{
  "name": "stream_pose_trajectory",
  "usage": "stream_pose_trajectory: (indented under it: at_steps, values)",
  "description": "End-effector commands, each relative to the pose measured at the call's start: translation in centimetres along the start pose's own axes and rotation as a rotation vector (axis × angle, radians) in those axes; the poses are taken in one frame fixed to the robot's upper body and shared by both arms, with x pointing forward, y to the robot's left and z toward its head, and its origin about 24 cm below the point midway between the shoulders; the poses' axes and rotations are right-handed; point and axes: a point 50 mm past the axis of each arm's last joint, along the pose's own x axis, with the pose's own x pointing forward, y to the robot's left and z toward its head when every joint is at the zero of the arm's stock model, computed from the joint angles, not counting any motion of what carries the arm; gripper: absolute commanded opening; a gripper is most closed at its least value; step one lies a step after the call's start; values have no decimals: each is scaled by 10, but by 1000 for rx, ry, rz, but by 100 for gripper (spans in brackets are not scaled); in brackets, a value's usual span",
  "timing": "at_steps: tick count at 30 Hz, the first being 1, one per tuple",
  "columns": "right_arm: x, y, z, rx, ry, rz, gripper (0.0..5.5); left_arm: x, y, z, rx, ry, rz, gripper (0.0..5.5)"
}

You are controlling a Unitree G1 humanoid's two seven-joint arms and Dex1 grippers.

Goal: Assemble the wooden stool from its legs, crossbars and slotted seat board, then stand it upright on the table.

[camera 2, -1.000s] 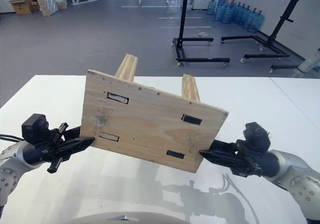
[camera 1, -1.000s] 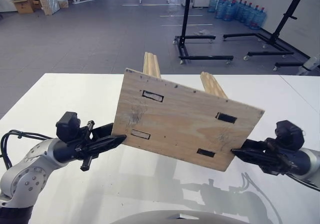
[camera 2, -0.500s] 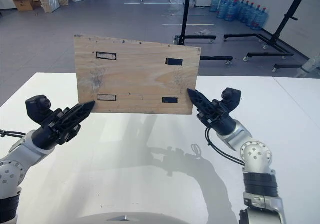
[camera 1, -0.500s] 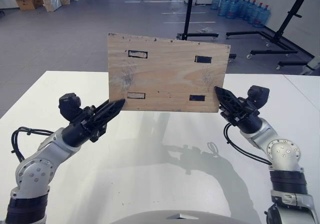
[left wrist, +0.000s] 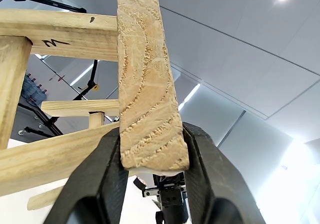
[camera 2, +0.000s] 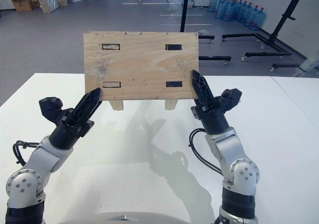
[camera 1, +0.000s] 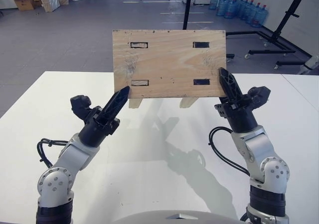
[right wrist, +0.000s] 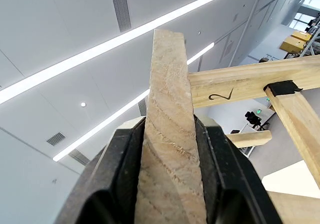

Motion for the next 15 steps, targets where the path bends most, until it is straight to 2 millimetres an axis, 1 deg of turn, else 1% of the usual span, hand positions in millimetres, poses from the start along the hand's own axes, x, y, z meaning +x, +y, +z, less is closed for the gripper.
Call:
stream_pose_trajectory:
  at_steps: [1, 3, 5, 7, 8, 10, 11, 14, 15]
  values:
    - [13, 15, -7, 46, 17, -28, 134, 24, -25, 5, -14, -72, -72, 139]
    - [11, 17, -10, 92, -3, -78, 134, 24, -26, 1, -53, -91, -15, 139]
    - [7, 16, -9, 149, -36, -168, 134, 20, -21, -5, -93, -97, 96, 139]
    - [2, 13, -9, 169, -43, -259, 133, 16, -18, -9, -128, -98, 182, 139]
    - [1, 10, -9, 174, -50, -318, 133, 13, -16, -13, -149, -82, 234, 139]
    - [-3, 4, -9, 188, -61, -435, 133, 5, -5, -28, -141, 23, 379, 139]
    - [-5, 0, -12, 201, -58, -490, 133, 2, -2, -31, -153, 29, 425, 139]
    - [-10, -3, -13, 209, -59, -576, 133, 1, -3, -32, -164, 23, 454, 141]
    - [-12, -4, -12, 209, -65, -594, 133, -1, 0, -33, -162, 27, 478, 180]
